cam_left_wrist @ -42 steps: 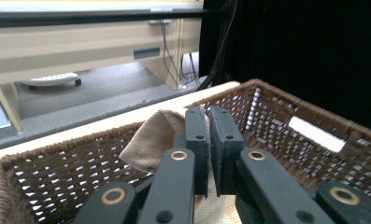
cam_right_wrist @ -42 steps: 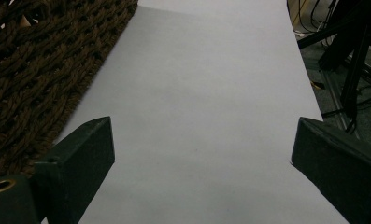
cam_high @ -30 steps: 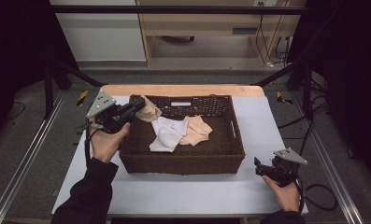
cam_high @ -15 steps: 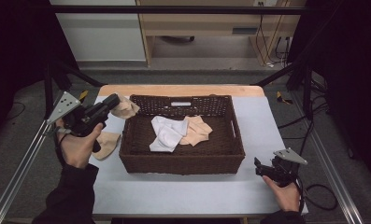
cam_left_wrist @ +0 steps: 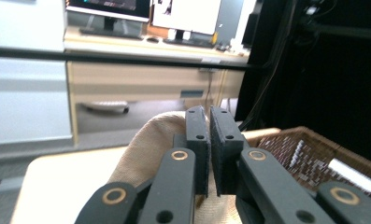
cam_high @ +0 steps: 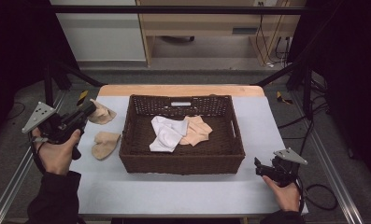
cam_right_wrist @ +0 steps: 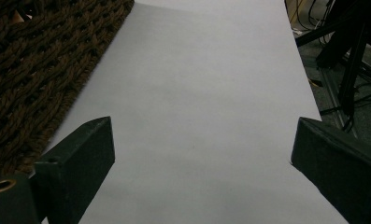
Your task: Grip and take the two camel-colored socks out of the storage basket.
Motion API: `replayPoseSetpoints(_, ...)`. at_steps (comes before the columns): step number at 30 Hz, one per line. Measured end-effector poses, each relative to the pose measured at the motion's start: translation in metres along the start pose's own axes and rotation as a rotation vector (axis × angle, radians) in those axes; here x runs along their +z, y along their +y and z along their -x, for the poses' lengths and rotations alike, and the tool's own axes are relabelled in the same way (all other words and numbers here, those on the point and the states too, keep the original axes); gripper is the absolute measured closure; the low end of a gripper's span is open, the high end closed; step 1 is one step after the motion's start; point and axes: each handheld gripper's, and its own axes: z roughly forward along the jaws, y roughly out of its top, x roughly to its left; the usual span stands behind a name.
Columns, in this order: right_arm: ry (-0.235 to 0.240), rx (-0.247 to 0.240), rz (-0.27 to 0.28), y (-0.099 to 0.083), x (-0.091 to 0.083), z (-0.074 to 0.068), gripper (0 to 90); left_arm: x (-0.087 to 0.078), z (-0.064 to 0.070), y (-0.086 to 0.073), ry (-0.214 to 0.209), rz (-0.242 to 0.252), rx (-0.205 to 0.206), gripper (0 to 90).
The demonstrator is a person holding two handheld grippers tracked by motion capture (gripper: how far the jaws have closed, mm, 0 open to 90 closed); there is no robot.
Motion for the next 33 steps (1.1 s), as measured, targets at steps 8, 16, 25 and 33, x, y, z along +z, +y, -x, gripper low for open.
replayPoseSetpoints(8, 0.0, 0.0, -0.003, -0.001, 0.0, 0.0, 6.5, 0.006, -0.019, -0.035, 0.035, -0.083, -0.035, 86.0)
replayPoseSetpoints(16, 0.004, -0.003, -0.005, -0.001, 0.001, 0.0, 6.7, 0.013, -0.024, -0.055, 0.056, -0.154, -0.038, 86.0)
replayPoseSetpoints(25, 0.011, -0.003, -0.002, -0.002, -0.001, -0.001, 6.9, 0.022, -0.019, -0.081, 0.049, -0.25, -0.017, 85.9)
replayPoseSetpoints(33, 0.011, -0.011, -0.01, -0.003, 0.001, -0.002, 6.9, 0.018, -0.023, -0.097, 0.073, -0.302, -0.021, 85.7)
